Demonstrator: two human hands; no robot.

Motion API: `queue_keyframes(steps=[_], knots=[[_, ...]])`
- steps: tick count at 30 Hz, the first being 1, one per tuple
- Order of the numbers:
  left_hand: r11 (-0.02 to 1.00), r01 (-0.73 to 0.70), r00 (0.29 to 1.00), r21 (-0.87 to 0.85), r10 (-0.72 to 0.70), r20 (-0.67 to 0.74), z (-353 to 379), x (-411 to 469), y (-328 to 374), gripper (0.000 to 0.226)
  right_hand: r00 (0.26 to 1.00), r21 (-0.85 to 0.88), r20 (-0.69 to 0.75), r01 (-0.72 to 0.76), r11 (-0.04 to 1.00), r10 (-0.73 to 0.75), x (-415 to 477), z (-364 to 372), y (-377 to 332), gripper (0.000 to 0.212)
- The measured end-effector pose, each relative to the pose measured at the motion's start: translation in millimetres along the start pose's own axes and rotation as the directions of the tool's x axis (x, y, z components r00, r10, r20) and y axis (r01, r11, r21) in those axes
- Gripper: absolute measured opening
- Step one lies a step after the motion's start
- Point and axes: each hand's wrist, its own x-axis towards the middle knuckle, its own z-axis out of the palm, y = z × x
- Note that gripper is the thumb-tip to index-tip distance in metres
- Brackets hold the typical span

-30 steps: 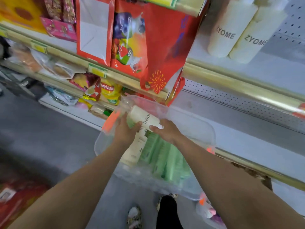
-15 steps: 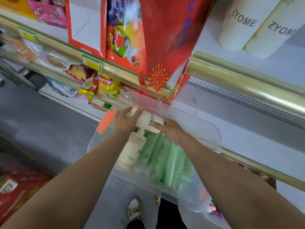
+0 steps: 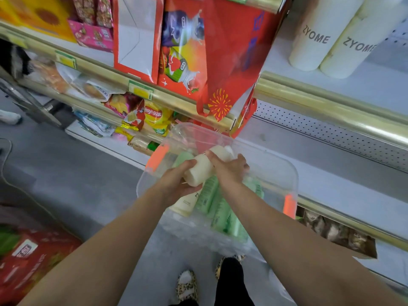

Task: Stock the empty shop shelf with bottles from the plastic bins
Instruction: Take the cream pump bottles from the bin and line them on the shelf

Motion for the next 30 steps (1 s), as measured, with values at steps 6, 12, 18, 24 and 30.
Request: queue_keyframes(steps=[6, 12, 18, 24, 30], knots=[[0.970, -0.091, 0.994, 0.226, 0.073, 0.086, -1, -17, -3, 0.070, 0.937, 0.285, 0.332, -0.211, 0.935, 0.110, -12, -8, -6, 0.058], [0.764, -0.059, 0.955, 0.642, 0.231, -0.188, -9, -6, -3, 0.059, 0.850, 0.337, 0.523, -0.142, 0.931, -0.060, -1, -56, 2, 0.052], [0.519, 0.073, 0.955, 0.852, 0.210, -0.210, 1, 14, -16, 0.058, 0.855, 0.267, 0.511, -0.067, 0.961, -0.082, 17, -102, 8, 0.046], [0.360, 0.140, 0.947, 0.923, 0.222, -0.230, 3, 22, -8, 0.053, 0.844, 0.288, 0.525, -0.058, 0.956, -0.107, 31, -121, 15, 0.047], [0.348, 0.152, 0.962, 0.925, 0.163, -0.219, 7, 26, -8, 0.063, 0.823, 0.286, 0.556, -0.062, 0.956, -0.113, 42, -119, 17, 0.049]])
